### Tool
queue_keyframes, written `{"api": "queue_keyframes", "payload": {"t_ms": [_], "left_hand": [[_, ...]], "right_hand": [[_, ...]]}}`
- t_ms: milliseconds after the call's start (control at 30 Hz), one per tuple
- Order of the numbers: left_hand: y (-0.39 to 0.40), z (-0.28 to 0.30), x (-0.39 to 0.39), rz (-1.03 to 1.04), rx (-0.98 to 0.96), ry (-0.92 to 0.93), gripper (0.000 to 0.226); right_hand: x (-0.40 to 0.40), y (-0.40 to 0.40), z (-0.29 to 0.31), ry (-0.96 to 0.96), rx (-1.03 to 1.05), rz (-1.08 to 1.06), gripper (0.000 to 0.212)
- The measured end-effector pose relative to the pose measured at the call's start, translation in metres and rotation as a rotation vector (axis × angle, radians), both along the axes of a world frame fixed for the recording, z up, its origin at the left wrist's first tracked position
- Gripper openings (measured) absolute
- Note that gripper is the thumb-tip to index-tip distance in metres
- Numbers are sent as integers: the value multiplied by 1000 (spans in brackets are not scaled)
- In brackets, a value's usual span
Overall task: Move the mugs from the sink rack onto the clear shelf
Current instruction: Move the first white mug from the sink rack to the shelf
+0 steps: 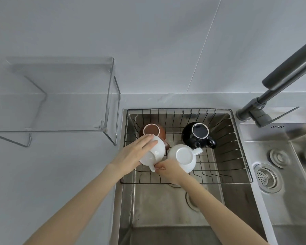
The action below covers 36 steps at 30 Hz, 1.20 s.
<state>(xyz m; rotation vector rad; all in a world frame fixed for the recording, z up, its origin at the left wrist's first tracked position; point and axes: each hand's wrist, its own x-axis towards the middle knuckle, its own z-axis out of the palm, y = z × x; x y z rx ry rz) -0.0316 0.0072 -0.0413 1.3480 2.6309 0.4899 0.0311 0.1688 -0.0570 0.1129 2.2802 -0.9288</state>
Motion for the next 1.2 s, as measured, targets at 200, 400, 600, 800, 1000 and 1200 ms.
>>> {"api": "queue_keyframes", "payload": {"t_ms": [200, 400, 600, 800, 1000, 1200], "left_hand": [[-3, -4, -3, 67, 17, -109, 84], [-1, 26, -1, 204, 101, -211, 87], [6, 76, 7, 490, 386, -342, 95], [11, 129, 8, 628, 556, -351, 96], [-18, 192, -13, 667, 764, -296, 84], [-83, 222, -52, 727, 892, -332, 83]], "right_hand": [[3, -4, 2, 32, -8, -159, 36], [14, 2, 22, 216, -91, -248, 25], [17, 28, 74, 485, -236, -374, 15], [4, 41, 152, 572, -311, -360, 17], [-30, 17, 218, 726, -326, -286, 15], [-81, -45, 253, 771, -364, -190, 15]]}}
